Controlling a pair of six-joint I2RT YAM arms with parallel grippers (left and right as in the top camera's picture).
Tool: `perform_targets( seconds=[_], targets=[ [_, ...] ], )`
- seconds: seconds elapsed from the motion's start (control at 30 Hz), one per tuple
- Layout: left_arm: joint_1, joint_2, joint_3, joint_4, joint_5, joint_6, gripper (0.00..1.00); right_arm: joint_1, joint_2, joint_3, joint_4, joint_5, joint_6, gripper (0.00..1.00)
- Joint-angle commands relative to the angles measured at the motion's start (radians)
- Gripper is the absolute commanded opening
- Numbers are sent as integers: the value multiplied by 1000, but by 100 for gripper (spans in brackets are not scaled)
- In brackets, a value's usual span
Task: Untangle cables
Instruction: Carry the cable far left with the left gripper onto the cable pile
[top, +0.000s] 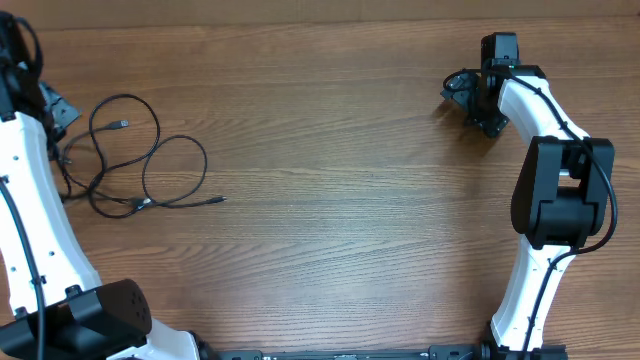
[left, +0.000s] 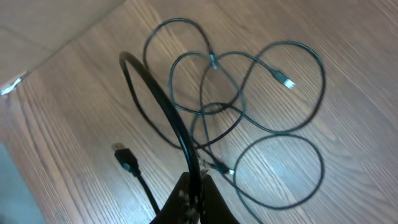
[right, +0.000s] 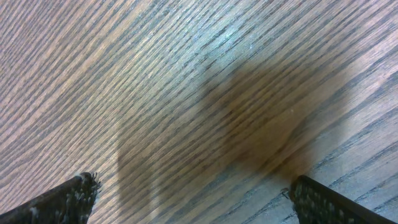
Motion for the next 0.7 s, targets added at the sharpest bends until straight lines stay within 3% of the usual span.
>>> perform_targets(
  seconds=[0.0,0.67],
  targets=[
    [11,-6,-41,26,4,-29,4,-4,29,-16,2,-5,4,100],
    [10,42,-216,188,224,-17,4,-4,29,-16,2,-5,4,100]
  ],
)
